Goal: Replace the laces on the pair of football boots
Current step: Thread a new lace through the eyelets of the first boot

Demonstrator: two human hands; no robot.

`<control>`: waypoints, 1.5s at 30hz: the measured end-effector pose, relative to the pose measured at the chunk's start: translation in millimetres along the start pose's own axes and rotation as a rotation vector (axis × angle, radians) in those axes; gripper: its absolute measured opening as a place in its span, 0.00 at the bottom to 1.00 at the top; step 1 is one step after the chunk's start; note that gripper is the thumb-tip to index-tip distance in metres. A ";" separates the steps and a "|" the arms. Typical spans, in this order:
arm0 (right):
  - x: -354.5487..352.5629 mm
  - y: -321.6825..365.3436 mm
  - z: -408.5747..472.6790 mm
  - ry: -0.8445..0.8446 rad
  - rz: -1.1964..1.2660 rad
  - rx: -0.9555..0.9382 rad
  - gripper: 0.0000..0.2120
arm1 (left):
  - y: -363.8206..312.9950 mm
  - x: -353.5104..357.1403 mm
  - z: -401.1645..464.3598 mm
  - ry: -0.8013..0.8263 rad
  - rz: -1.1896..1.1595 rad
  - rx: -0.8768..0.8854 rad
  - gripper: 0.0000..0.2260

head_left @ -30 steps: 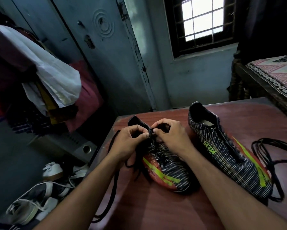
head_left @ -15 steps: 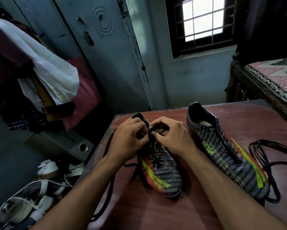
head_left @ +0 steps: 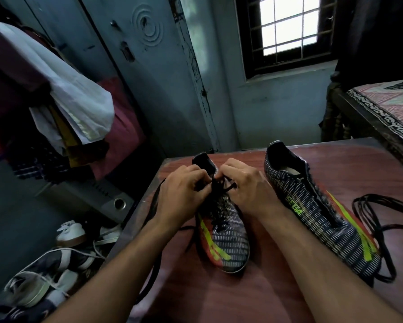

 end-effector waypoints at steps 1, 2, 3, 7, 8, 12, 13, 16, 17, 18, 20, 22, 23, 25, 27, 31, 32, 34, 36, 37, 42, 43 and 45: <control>-2.3 -1.8 0.8 -0.001 -0.021 -0.012 0.09 | -4.0 1.5 -2.4 -0.011 0.045 0.071 0.11; -3.7 -4.4 1.5 0.000 -0.029 -0.015 0.10 | -5.4 2.8 -4.2 -0.007 0.054 0.126 0.11; -4.6 -7.0 2.0 0.003 -0.026 -0.011 0.11 | -4.1 2.8 -4.6 0.008 0.019 0.153 0.10; -4.0 -13.5 3.5 0.005 0.017 0.031 0.12 | 25.5 -2.0 2.1 0.172 -0.300 -0.011 0.20; -3.6 -13.6 3.7 0.006 0.015 0.044 0.13 | 34.5 -1.8 3.5 0.229 -0.323 -0.083 0.25; -7.8 -12.6 3.7 -0.043 0.022 0.060 0.12 | 51.4 10.7 4.9 0.364 -0.306 -0.218 0.23; -11.1 -12.1 3.7 -0.085 0.024 0.081 0.12 | 52.6 11.6 3.7 0.313 -0.293 -0.223 0.19; -23.3 -11.1 3.5 -0.244 -0.015 0.180 0.15 | 53.3 0.6 3.2 0.079 -0.265 -0.227 0.08; -25.4 -9.0 3.5 -0.266 -0.031 0.193 0.17 | 52.0 -5.0 4.0 0.037 -0.240 -0.213 0.05; -26.9 -6.8 3.7 -0.269 -0.057 0.194 0.18 | 47.2 -12.2 5.9 0.015 -0.191 -0.182 0.03; -29.1 -2.6 5.1 -0.236 -0.138 0.187 0.19 | 32.4 -30.8 12.3 -0.016 -0.049 -0.045 0.03; -29.1 -0.8 9.2 -0.125 -0.194 0.180 0.22 | 9.9 -54.2 20.8 -0.040 0.099 0.140 0.03; -26.5 -0.8 11.9 -0.019 -0.191 0.176 0.25 | -1.8 -64.4 25.1 -0.025 0.169 0.229 0.04; -19.9 2.6 15.0 0.225 -0.091 0.156 0.32 | -18.7 -74.1 33.4 0.100 0.272 0.326 0.04; -15.9 13.1 15.7 0.397 0.078 0.122 0.42 | -29.8 -76.9 39.0 0.239 0.288 0.319 0.04; -10.5 23.5 13.2 0.630 0.074 0.020 0.51 | -42.2 -82.7 42.3 0.331 0.340 0.221 0.04; -9.7 23.5 12.5 0.635 0.079 0.033 0.49 | -42.9 -85.1 42.0 0.351 0.356 0.158 0.05; -8.0 27.1 13.4 0.481 0.111 0.077 0.37 | -46.2 -89.6 41.1 0.390 0.229 0.010 0.02; -3.2 37.9 12.6 0.229 0.067 0.066 0.18 | -54.6 -90.7 38.2 0.384 0.014 -0.090 0.02; 0.0 42.3 10.8 0.118 0.022 0.047 0.10 | -58.8 -90.5 35.2 0.369 -0.043 -0.112 0.04; 4.6 31.4 7.8 -0.009 -0.011 0.086 0.18 | -47.7 -91.4 17.8 0.206 -0.291 -0.256 0.08; 3.7 30.2 8.1 -0.015 -0.015 0.093 0.20 | -43.6 -92.7 13.8 0.184 -0.460 -0.338 0.09; 0.7 31.9 7.1 -0.045 -0.006 0.110 0.20 | -37.7 -95.4 6.6 0.144 -0.738 -0.479 0.10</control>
Point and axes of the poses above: each hand's wrist, its own z-axis towards the middle knuckle, its own x-axis out of the palm, y = z × x, the point moved 5 cm from there along z, towards the middle knuckle, and after that the axes turned 12 degrees about -z, right-handed, at the moved point
